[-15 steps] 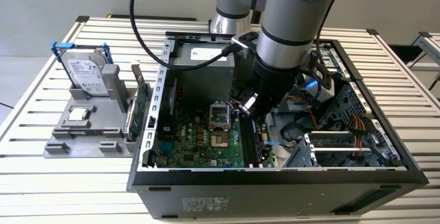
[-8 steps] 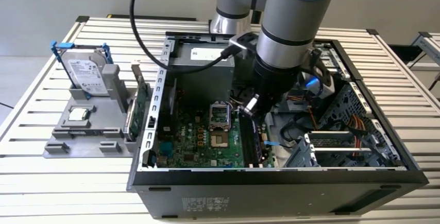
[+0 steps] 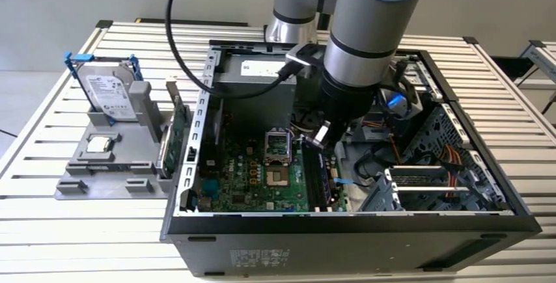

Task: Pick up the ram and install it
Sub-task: 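Press down the ram until it locks into place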

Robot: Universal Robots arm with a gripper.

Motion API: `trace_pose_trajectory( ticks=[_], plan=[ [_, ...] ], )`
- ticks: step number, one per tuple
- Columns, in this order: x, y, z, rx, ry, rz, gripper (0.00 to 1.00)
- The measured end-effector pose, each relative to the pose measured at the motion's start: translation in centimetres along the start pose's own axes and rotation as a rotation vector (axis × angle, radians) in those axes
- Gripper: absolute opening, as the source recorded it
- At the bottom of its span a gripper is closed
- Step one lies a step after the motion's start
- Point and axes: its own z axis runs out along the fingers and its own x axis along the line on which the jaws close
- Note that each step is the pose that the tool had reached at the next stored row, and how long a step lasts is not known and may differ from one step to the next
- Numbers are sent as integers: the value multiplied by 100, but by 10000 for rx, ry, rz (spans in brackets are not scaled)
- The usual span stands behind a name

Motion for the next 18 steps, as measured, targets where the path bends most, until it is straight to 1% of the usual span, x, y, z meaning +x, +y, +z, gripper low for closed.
trace_pose_trajectory(
  ticks=[10,18],
  plan=[
    [0,0,17,-47,-20,-1809,0],
    [1,0,43,-87,-37,-3268,0]
  ],
)
